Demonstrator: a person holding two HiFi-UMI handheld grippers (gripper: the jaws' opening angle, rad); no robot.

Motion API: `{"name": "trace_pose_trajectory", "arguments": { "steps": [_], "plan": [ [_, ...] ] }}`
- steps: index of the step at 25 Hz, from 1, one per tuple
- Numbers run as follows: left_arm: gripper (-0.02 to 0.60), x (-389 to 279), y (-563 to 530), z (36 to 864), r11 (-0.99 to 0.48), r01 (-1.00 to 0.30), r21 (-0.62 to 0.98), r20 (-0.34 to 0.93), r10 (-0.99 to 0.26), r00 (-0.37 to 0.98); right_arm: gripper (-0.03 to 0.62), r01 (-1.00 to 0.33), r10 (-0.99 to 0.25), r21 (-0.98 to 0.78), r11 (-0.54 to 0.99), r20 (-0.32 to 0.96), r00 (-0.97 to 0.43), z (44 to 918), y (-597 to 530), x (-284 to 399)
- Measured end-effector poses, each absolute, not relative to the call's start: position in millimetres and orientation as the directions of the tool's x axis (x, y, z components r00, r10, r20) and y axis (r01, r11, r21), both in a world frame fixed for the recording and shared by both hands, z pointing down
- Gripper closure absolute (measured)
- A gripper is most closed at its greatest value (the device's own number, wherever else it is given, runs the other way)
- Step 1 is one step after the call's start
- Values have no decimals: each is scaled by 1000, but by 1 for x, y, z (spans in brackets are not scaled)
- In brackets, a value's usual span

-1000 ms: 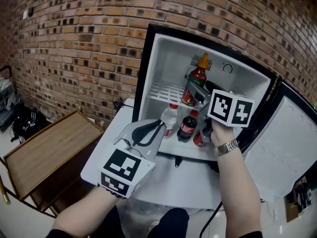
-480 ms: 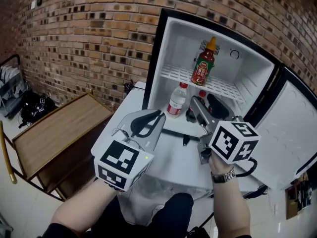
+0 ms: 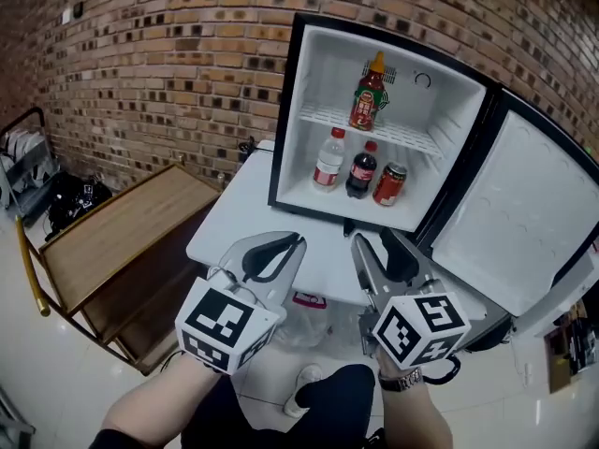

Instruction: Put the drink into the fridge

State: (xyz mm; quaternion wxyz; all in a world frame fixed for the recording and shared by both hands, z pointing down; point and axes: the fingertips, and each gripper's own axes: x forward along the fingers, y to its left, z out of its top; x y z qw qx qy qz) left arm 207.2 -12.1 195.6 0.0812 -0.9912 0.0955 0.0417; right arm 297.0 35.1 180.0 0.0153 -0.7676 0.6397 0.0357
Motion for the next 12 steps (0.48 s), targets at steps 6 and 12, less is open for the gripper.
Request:
{"name": "trace_pose_trajectory", "arguments": {
  "steps": [6, 12],
  "plan": [
    [565, 172, 51, 201, -971, -186, -150, -119, -169, 978, 429, -975, -976, 83, -208, -90, 201, 187, 100, 250],
    [565, 146, 104, 207, -971, -183, -150, -133, -164, 978, 496, -968, -971, 103, -228, -103, 218, 196, 157, 221]
  ]
}}
